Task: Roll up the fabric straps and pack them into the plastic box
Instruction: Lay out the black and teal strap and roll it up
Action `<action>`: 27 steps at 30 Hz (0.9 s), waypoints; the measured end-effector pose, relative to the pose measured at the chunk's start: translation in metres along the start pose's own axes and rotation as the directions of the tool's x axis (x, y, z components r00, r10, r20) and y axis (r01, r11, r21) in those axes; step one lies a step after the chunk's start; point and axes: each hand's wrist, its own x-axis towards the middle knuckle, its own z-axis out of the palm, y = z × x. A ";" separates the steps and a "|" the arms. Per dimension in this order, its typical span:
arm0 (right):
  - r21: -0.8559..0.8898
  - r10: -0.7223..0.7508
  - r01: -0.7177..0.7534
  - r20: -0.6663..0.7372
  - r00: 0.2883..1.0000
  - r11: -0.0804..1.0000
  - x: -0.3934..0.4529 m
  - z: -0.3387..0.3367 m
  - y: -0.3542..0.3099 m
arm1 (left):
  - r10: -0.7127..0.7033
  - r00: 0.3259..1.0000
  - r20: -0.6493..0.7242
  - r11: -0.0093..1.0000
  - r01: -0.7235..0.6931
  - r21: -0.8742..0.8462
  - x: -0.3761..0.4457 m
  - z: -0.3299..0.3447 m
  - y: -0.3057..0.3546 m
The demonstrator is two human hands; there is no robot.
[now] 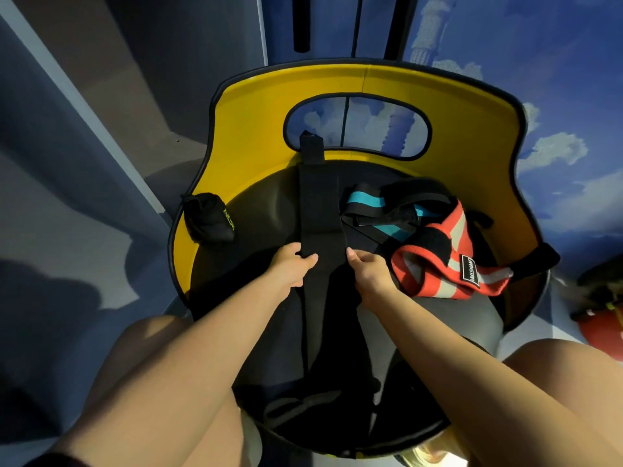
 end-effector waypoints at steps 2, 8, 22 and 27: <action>-0.136 -0.046 0.044 -0.014 0.999 0.990 -0.002 -0.005 0.001 | 0.002 1.000 0.017 1.000 -0.002 0.020 -0.003 -0.001 -0.003; -0.261 -0.199 0.216 0.090 0.976 0.941 -0.020 -0.028 0.000 | -0.022 0.999 0.049 0.997 0.018 0.075 -0.007 -0.002 -0.015; -0.436 -0.536 0.532 0.126 0.835 0.726 -0.025 -0.028 0.015 | 0.270 0.951 -0.149 0.955 -0.243 0.172 0.013 0.001 -0.004; -0.546 -0.589 0.677 0.363 0.722 0.493 -0.036 -0.036 0.037 | 0.290 0.950 -0.118 0.946 -0.265 0.188 0.011 0.001 -0.013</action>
